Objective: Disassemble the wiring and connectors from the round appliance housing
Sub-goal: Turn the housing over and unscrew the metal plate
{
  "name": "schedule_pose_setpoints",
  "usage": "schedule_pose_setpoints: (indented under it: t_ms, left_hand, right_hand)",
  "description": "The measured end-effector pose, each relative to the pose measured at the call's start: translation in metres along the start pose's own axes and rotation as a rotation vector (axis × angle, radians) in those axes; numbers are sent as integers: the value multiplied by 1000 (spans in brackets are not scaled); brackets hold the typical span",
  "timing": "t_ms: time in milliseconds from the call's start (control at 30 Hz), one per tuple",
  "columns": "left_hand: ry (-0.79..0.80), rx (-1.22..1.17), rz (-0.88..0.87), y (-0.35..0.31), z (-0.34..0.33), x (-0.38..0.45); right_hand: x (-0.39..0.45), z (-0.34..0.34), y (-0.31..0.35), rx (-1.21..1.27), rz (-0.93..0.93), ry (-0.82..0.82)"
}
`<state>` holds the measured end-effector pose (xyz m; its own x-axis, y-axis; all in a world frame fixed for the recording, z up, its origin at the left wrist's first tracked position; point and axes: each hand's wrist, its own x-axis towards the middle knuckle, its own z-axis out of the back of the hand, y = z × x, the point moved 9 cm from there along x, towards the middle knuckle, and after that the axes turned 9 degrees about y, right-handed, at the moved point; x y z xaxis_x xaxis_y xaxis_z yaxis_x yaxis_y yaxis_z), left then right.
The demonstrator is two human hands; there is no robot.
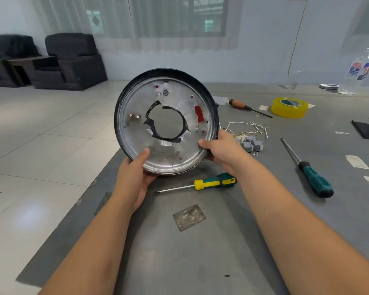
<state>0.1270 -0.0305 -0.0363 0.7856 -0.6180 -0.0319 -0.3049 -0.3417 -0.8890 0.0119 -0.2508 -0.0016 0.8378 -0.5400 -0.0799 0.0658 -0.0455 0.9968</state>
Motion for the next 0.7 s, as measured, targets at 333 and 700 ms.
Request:
schedule_pose_setpoints:
  t_ms: [333,700]
  left_hand:
    - [-32,79,-83,-2,4,1]
    - [-89,49,-107,-2,11,1]
  right_hand:
    - [-7,7,10,-530,93,-73]
    - [-80,-6,2,-1121,386,304]
